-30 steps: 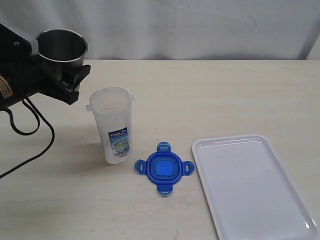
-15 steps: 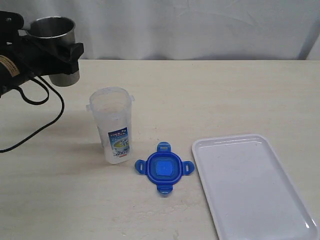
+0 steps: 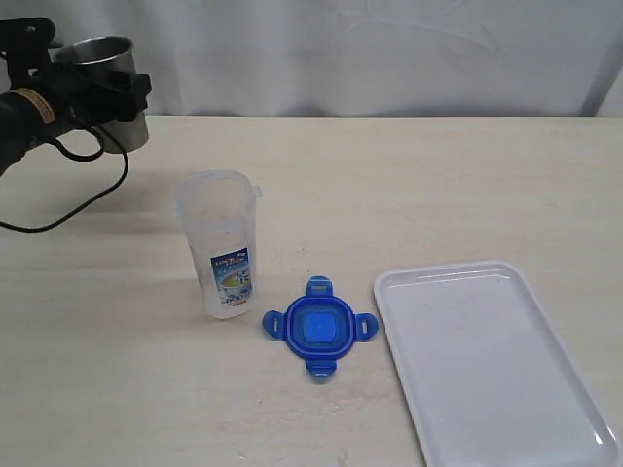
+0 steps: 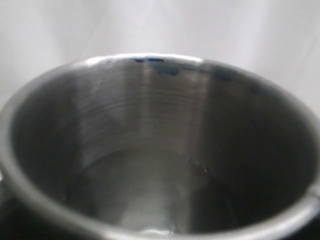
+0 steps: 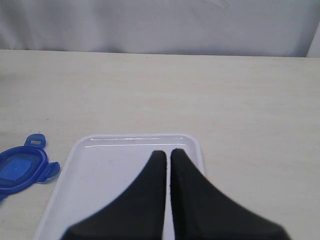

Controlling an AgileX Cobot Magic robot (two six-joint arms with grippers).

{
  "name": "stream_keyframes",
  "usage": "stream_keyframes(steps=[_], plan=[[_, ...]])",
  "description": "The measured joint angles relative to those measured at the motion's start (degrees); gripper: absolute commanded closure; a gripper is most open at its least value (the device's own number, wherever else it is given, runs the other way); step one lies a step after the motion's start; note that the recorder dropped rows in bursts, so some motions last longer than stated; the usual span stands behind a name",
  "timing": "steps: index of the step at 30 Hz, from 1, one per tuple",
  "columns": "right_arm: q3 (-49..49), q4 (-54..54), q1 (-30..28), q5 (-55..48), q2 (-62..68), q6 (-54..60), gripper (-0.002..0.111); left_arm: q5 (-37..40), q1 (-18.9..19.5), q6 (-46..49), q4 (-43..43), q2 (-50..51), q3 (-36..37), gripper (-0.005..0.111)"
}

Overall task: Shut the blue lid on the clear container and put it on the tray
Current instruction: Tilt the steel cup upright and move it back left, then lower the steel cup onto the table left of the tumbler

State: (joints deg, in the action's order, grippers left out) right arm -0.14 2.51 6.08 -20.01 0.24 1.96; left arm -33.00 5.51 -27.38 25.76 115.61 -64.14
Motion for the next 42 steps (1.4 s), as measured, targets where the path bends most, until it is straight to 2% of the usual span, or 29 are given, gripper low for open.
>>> stream_keyframes(steps=[10, 20, 24, 27, 35, 38, 42], plan=[[0.0, 0.0, 0.0, 0.0, 0.0, 0.0, 0.104, 3.8, 1.6, -1.2, 2.1, 10.2, -12.3, 0.107], [0.0, 0.0, 0.0, 0.0, 0.0, 0.0, 0.104, 9.8, 5.6, -3.8, 6.4, 23.2, -29.6, 0.107], [0.0, 0.0, 0.0, 0.0, 0.0, 0.0, 0.104, 0.8, 6.5, -3.8, 7.5, 26.4, -30.7, 0.107], [0.0, 0.0, 0.0, 0.0, 0.0, 0.0, 0.104, -2.1, 7.0, -3.8, 8.2, 27.2, -30.7, 0.107], [0.0, 0.0, 0.0, 0.0, 0.0, 0.0, 0.104, -3.6, 7.8, -3.6, 10.7, 27.3, -30.7, 0.107], [0.0, 0.0, 0.0, 0.0, 0.0, 0.0, 0.104, -4.1, 7.8, -3.1, 15.5, 27.3, -30.7, 0.107], [0.0, 0.0, 0.0, 0.0, 0.0, 0.0, 0.104, -2.7, 7.9, -12.3, 22.1, 27.0, -30.7, 0.107]])
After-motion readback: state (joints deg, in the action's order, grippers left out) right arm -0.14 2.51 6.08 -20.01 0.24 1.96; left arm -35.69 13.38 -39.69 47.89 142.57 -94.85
